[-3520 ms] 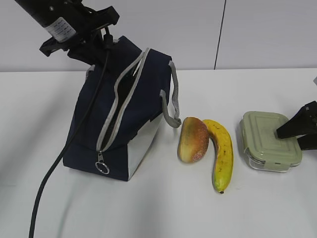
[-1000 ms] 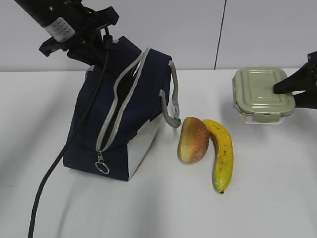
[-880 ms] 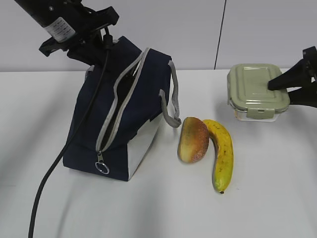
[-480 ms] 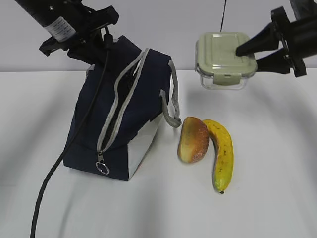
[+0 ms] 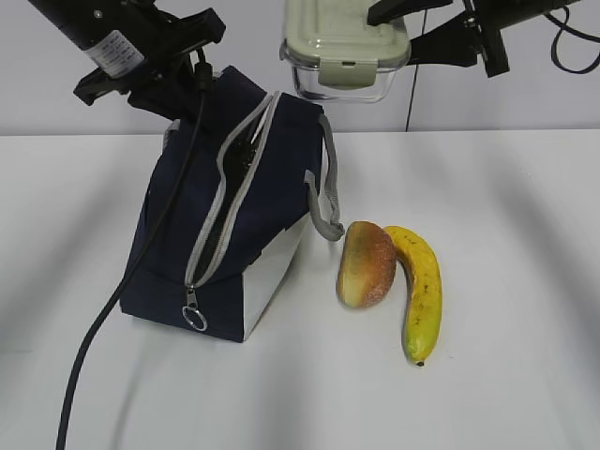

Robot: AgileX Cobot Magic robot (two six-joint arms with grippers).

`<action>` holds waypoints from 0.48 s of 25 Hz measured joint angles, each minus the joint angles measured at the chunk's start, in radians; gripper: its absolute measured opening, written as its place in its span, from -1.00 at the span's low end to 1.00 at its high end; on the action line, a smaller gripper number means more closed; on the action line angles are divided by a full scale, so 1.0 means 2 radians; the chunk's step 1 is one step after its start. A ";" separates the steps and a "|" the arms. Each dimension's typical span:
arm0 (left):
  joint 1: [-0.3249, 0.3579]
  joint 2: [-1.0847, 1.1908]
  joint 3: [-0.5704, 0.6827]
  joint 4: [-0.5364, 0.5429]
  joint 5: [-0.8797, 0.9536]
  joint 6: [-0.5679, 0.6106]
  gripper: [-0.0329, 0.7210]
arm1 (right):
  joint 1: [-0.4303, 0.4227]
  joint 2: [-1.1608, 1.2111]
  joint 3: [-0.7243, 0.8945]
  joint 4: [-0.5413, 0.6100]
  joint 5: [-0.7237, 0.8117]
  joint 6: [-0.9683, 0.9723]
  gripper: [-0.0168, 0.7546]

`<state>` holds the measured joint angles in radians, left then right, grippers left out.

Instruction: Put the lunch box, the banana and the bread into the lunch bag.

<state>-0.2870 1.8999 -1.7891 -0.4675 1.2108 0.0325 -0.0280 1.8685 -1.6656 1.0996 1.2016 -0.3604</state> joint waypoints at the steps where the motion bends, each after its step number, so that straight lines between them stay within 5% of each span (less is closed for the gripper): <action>1: 0.000 0.000 0.000 0.000 0.000 0.000 -0.91 | 0.005 0.000 -0.001 -0.003 0.002 0.006 0.02; 12: 0.009 0.000 0.000 -0.013 0.000 -0.002 -0.91 | 0.063 0.000 -0.002 -0.075 0.008 0.040 0.02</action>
<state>-0.2681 1.8999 -1.7891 -0.4940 1.2108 0.0284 0.0977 1.8685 -1.6692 0.9490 1.2180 -0.2813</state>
